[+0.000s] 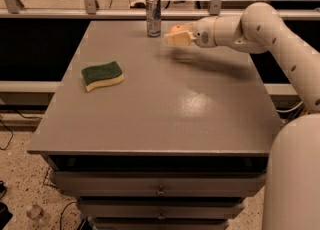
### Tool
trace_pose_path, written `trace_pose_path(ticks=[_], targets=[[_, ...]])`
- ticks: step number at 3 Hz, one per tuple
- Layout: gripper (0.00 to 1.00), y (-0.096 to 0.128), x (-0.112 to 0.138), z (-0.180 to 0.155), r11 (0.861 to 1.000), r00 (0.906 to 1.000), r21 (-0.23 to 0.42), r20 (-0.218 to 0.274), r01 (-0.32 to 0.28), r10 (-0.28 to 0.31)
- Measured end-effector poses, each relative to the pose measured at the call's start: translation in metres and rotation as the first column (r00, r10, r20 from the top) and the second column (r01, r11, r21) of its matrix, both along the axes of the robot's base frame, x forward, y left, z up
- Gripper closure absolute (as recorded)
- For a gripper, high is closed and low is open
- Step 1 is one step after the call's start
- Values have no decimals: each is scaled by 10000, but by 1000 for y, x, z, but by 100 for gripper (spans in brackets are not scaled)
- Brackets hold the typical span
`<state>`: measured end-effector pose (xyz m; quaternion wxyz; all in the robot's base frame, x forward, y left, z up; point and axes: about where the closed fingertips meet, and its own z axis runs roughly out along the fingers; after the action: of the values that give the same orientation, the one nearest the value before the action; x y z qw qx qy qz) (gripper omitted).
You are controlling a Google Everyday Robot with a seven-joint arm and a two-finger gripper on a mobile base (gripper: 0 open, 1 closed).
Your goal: Move orange near redbull can
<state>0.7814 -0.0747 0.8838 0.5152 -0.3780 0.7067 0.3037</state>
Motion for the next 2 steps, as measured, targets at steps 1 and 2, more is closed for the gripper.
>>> trace_pose_path(ticks=[1,2], targets=[[100,0,32,-6,9988,9989,203,158,441,-444],[100,0,53,-15,9976,9977,283,244,628,-635]])
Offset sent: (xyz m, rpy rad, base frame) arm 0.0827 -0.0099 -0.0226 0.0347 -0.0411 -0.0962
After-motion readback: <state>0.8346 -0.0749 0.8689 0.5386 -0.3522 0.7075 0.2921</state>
